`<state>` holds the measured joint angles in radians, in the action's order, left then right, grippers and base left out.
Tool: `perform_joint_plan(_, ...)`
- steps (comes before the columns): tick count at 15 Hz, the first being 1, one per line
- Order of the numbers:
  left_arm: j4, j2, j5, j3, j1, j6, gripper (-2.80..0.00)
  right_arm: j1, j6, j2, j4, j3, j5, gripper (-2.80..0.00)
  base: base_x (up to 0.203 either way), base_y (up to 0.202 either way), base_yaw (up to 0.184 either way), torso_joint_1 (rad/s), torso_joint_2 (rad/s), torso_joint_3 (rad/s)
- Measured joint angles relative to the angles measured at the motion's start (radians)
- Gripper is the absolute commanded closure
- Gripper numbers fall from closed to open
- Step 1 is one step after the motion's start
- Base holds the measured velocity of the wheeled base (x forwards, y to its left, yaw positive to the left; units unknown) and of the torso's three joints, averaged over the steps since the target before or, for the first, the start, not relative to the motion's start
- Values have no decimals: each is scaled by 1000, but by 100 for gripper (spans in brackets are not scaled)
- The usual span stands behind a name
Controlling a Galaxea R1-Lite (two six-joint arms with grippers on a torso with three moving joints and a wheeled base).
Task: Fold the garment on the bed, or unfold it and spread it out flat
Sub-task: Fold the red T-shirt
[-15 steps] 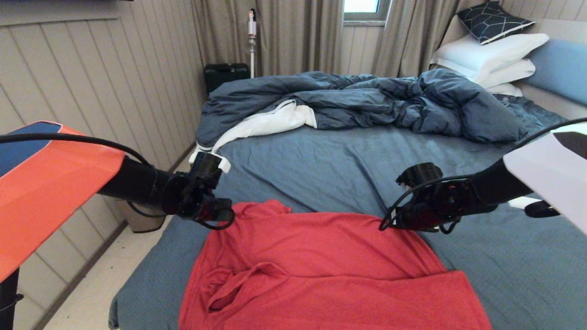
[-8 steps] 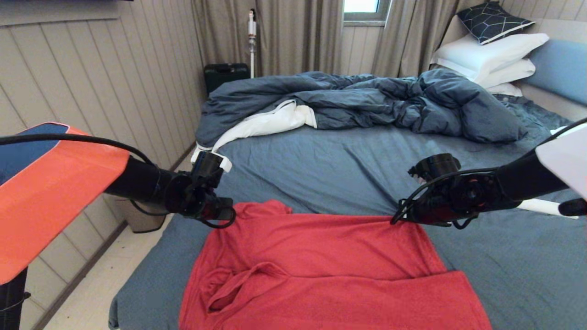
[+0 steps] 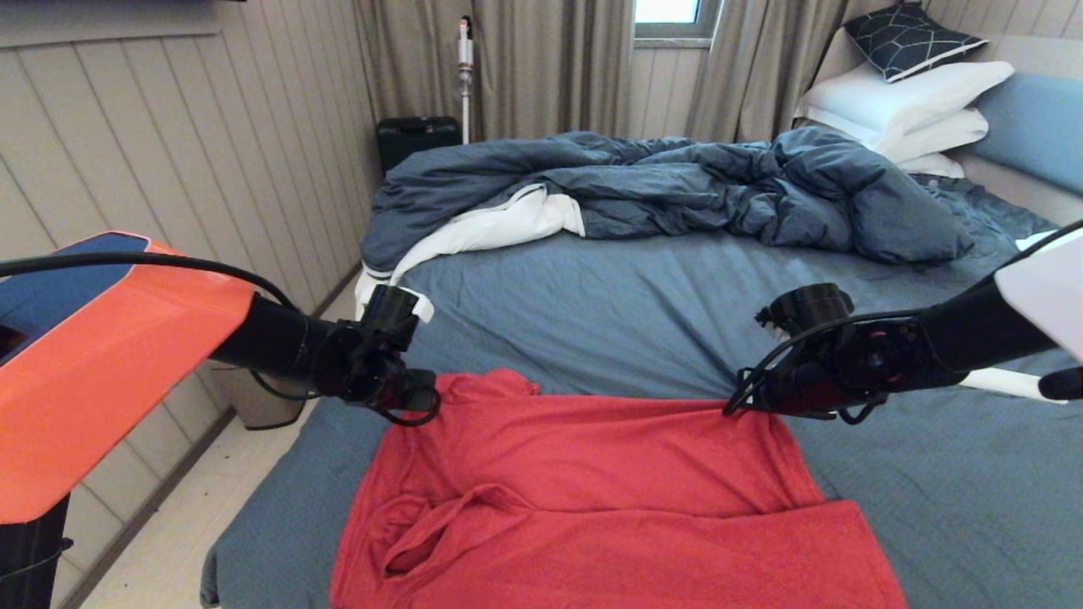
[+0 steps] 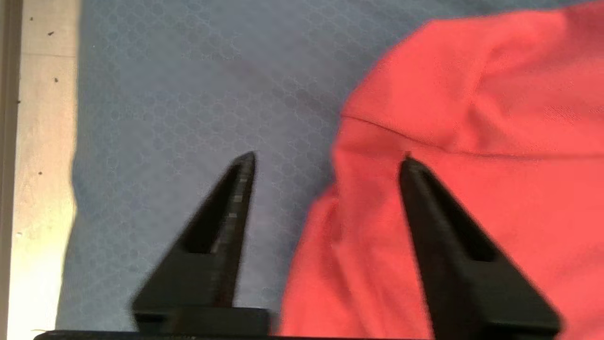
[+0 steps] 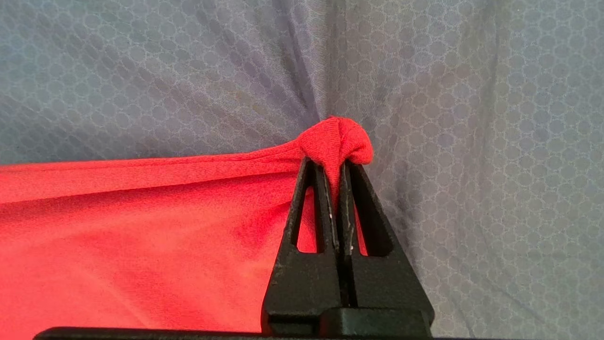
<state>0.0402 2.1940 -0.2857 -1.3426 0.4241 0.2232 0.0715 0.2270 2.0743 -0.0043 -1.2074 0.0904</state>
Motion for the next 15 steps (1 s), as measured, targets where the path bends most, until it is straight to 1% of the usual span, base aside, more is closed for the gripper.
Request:
perform_joint_plan(3, 0, 10, 0, -1, 20, -13, -280, 0, 0, 1, 0, -1, 0, 0, 0, 0, 0, 0, 0, 0)
perform_joint_plan(11, -5, 56, 1, -18, 24, -44, -280, 0, -1, 11, 0, 0, 0, 0, 0, 0, 0, 0, 0, 0)
perform_joint_plan(12, -4, 59, 2, -18, 24, -45, 0, 0, -1, 12, 0, 0, 0, 0, 0, 0, 0, 0, 0, 0)
perform_joint_plan(15, -1, 63, 10, -15, 24, -53, 0, 0, -2, 15, 0, -3, 0, 0, 0, 0, 0, 0, 0, 0)
